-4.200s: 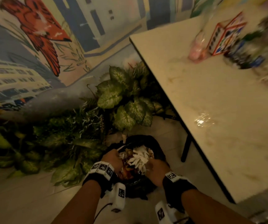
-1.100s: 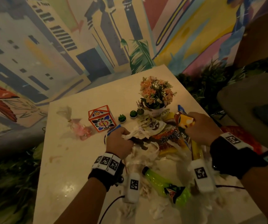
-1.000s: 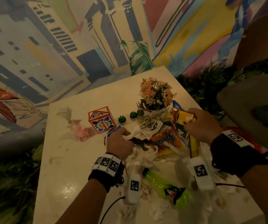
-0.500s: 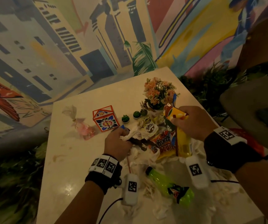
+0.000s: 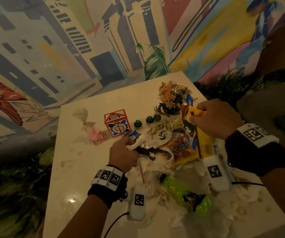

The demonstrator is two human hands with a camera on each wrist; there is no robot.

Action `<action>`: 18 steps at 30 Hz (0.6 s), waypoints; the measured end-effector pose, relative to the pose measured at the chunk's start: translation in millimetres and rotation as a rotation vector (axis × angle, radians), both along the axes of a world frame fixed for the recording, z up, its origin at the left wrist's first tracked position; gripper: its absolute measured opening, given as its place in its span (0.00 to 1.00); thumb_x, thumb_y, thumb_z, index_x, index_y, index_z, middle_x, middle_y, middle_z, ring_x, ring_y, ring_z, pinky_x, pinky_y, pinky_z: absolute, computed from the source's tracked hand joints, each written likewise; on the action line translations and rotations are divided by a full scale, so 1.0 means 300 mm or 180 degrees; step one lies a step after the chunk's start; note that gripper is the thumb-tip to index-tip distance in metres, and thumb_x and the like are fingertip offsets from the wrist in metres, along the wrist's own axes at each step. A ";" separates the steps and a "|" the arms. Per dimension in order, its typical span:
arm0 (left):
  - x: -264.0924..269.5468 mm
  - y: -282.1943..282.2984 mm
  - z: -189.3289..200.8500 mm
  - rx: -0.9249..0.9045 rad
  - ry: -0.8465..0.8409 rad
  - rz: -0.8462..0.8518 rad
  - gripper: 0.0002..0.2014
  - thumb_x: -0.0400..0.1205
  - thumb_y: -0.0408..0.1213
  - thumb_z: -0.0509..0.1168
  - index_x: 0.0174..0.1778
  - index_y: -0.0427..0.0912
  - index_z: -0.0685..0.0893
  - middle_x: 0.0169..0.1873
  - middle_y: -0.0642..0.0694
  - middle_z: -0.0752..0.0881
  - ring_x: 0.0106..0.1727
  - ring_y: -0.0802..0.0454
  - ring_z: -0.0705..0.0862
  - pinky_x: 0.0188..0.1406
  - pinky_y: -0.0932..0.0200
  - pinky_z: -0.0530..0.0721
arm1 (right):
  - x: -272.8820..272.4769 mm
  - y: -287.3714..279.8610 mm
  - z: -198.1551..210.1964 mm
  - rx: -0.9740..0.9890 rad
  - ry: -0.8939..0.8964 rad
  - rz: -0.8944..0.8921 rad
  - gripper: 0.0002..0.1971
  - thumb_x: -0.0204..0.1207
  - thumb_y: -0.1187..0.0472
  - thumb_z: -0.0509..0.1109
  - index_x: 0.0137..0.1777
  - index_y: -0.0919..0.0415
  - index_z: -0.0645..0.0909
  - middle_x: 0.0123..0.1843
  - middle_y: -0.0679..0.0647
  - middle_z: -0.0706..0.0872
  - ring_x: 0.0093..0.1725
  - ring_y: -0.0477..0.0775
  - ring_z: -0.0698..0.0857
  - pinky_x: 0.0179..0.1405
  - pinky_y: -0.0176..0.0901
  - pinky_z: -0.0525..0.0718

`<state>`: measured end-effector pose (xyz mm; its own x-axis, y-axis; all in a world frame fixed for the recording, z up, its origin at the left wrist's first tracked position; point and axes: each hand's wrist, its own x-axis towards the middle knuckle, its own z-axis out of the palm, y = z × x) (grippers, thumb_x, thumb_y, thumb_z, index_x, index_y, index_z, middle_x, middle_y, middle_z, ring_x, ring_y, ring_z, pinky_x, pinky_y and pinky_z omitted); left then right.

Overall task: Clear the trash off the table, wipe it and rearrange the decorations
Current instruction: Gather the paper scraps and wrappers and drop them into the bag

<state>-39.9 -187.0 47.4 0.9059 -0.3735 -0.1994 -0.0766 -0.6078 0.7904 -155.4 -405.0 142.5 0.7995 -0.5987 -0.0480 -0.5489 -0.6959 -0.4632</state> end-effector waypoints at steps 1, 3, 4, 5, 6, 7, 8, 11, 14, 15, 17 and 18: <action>0.002 0.011 -0.003 0.0004 0.0024 -0.0026 0.08 0.69 0.22 0.70 0.38 0.38 0.81 0.31 0.43 0.82 0.25 0.46 0.82 0.21 0.53 0.86 | 0.000 0.013 0.004 -0.0055 0.0026 -0.0032 0.16 0.76 0.50 0.69 0.57 0.59 0.84 0.62 0.59 0.85 0.60 0.64 0.81 0.59 0.56 0.81; 0.010 0.036 -0.010 -0.0018 0.0113 -0.0075 0.08 0.70 0.21 0.69 0.39 0.37 0.82 0.32 0.42 0.83 0.23 0.48 0.80 0.18 0.59 0.83 | -0.004 0.040 0.008 -0.0111 -0.0020 -0.0060 0.14 0.76 0.50 0.69 0.53 0.60 0.84 0.56 0.60 0.86 0.55 0.64 0.82 0.55 0.56 0.83; 0.018 0.050 -0.014 -0.0050 0.0182 -0.0098 0.08 0.70 0.20 0.69 0.39 0.37 0.82 0.31 0.41 0.82 0.22 0.48 0.80 0.18 0.59 0.82 | -0.006 0.052 0.006 -0.0144 -0.0072 -0.0059 0.12 0.76 0.50 0.69 0.48 0.60 0.84 0.50 0.60 0.86 0.49 0.63 0.83 0.50 0.55 0.83; 0.027 0.064 -0.018 -0.0083 0.0246 -0.0133 0.08 0.71 0.20 0.69 0.39 0.37 0.81 0.31 0.41 0.82 0.21 0.48 0.80 0.18 0.60 0.82 | -0.007 0.068 0.007 -0.0154 -0.0133 -0.0060 0.11 0.76 0.51 0.69 0.40 0.58 0.83 0.42 0.58 0.85 0.42 0.60 0.82 0.43 0.51 0.82; 0.037 0.080 -0.021 -0.0104 0.0279 -0.0175 0.08 0.71 0.20 0.69 0.38 0.37 0.81 0.30 0.41 0.82 0.21 0.48 0.79 0.19 0.59 0.82 | -0.006 0.087 0.009 -0.0153 -0.0202 -0.0055 0.13 0.76 0.52 0.70 0.32 0.57 0.79 0.34 0.55 0.82 0.36 0.57 0.79 0.35 0.48 0.78; 0.046 0.100 -0.021 -0.0119 0.0292 -0.0218 0.08 0.71 0.19 0.68 0.38 0.37 0.80 0.29 0.40 0.81 0.21 0.47 0.79 0.19 0.59 0.82 | -0.001 0.111 0.013 -0.0160 -0.0257 -0.0046 0.16 0.75 0.53 0.70 0.28 0.57 0.75 0.29 0.53 0.78 0.31 0.55 0.76 0.30 0.47 0.73; 0.054 0.124 -0.019 -0.0132 0.0300 -0.0255 0.08 0.71 0.20 0.68 0.38 0.36 0.80 0.29 0.40 0.82 0.22 0.47 0.79 0.20 0.58 0.83 | 0.009 0.137 0.018 -0.0163 -0.0325 -0.0041 0.17 0.75 0.54 0.70 0.27 0.57 0.73 0.27 0.53 0.76 0.30 0.55 0.75 0.29 0.46 0.71; 0.069 0.207 0.003 -0.0186 0.0290 -0.0344 0.07 0.70 0.20 0.68 0.36 0.36 0.80 0.27 0.40 0.81 0.22 0.47 0.80 0.21 0.56 0.85 | 0.051 0.236 0.029 -0.0121 -0.0542 -0.0028 0.11 0.73 0.56 0.72 0.32 0.60 0.81 0.31 0.57 0.82 0.35 0.60 0.80 0.35 0.52 0.80; 0.081 0.296 0.020 -0.0257 0.0277 -0.0334 0.08 0.71 0.20 0.68 0.34 0.37 0.79 0.24 0.43 0.80 0.16 0.55 0.79 0.17 0.60 0.82 | 0.103 0.335 0.007 -0.0009 -0.0626 -0.0120 0.09 0.69 0.61 0.74 0.30 0.57 0.79 0.31 0.56 0.82 0.36 0.60 0.80 0.36 0.48 0.78; 0.089 0.323 0.024 -0.0307 0.0265 -0.0306 0.08 0.71 0.20 0.67 0.34 0.37 0.78 0.23 0.43 0.80 0.14 0.57 0.78 0.17 0.60 0.81 | 0.118 0.365 -0.002 0.0008 -0.0617 -0.0189 0.10 0.69 0.61 0.74 0.29 0.55 0.77 0.30 0.55 0.81 0.36 0.59 0.79 0.36 0.47 0.75; 0.104 0.369 0.028 -0.0385 0.0241 -0.0197 0.10 0.71 0.20 0.66 0.32 0.39 0.76 0.23 0.42 0.79 0.15 0.56 0.77 0.17 0.58 0.82 | 0.139 0.408 -0.013 0.0009 -0.0602 -0.0354 0.07 0.69 0.59 0.74 0.36 0.49 0.79 0.33 0.52 0.80 0.39 0.59 0.79 0.40 0.47 0.75; 0.110 0.385 0.028 -0.0423 0.0256 -0.0146 0.11 0.71 0.20 0.66 0.31 0.40 0.75 0.23 0.42 0.79 0.17 0.53 0.78 0.19 0.55 0.84 | 0.144 0.423 -0.014 -0.0037 -0.0657 -0.0414 0.04 0.70 0.58 0.74 0.44 0.52 0.83 0.36 0.54 0.83 0.42 0.60 0.80 0.44 0.49 0.78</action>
